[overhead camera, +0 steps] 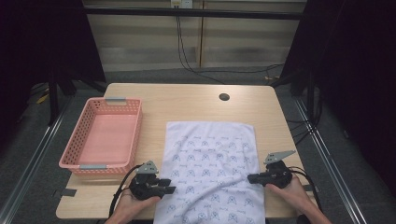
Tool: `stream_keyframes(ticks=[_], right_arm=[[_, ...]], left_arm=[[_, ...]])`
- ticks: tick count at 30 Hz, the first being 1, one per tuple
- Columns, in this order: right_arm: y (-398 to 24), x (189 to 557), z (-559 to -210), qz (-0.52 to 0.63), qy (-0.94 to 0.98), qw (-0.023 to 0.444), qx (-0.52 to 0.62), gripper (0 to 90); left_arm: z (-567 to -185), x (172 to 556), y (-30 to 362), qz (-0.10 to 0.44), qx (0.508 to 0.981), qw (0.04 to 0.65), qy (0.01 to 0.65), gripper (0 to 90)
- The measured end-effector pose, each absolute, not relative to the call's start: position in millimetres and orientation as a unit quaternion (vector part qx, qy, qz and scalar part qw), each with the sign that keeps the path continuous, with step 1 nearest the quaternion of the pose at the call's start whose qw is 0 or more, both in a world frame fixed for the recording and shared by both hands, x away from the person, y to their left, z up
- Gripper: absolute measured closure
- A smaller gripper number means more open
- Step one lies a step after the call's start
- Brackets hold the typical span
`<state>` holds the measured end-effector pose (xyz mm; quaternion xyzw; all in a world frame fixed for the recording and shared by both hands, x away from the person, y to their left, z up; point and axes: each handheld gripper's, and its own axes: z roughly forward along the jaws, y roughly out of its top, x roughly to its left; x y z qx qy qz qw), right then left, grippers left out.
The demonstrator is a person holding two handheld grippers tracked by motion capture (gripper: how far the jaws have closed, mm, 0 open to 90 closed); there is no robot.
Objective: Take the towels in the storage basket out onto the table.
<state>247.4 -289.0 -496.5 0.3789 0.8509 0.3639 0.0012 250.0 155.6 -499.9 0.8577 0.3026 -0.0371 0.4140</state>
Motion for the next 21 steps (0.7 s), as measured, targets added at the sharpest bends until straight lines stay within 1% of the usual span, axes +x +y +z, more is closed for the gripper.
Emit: stream_keyframes(ticks=[3, 7, 11, 12, 14, 15, 17, 21], right_arm=[[-290.4, 245.3, -496.7, 0.365, 0.848, -0.013, 0.383, 86.8], [-288.0, 238.5, -494.9, 0.357, 0.856, -0.013, 0.374, 86.9], [-286.4, 231.4, -494.1, 0.354, 0.864, -0.041, 0.355, 86.9], [-284.4, 229.2, -492.8, 0.346, 0.87, -0.052, 0.346, 86.8], [-280.8, 224.5, -490.4, 0.334, 0.879, -0.052, 0.335, 86.1], [-279.9, 222.1, -490.1, 0.334, 0.88, -0.055, 0.333, 85.4], [-282.0, 219.1, -488.6, 0.34, 0.876, -0.04, 0.339, 77.9], [-295.3, 231.0, -482.1, 0.39, 0.846, -0.011, 0.363, 71.8]], left_arm=[[-498.1, 246.4, 155.2, -0.042, 0.863, 0.407, 0.298, 61.1], [-496.3, 238.0, 154.8, -0.056, 0.868, 0.399, 0.289, 60.3], [-494.6, 227.5, 154.3, -0.066, 0.871, 0.393, 0.286, 60.3], [-492.3, 221.8, 152.3, -0.065, 0.875, 0.383, 0.287, 59.8], [-489.4, 218.5, 150.1, -0.073, 0.88, 0.378, 0.277, 59.1], [-487.8, 217.1, 150.8, -0.069, 0.877, 0.386, 0.279, 59.2], [-483.7, 219.5, 152.7, -0.062, 0.87, 0.401, 0.282, 58.8], [-479.7, 245.6, 154.8, -0.038, 0.851, 0.426, 0.306, 55.7]])
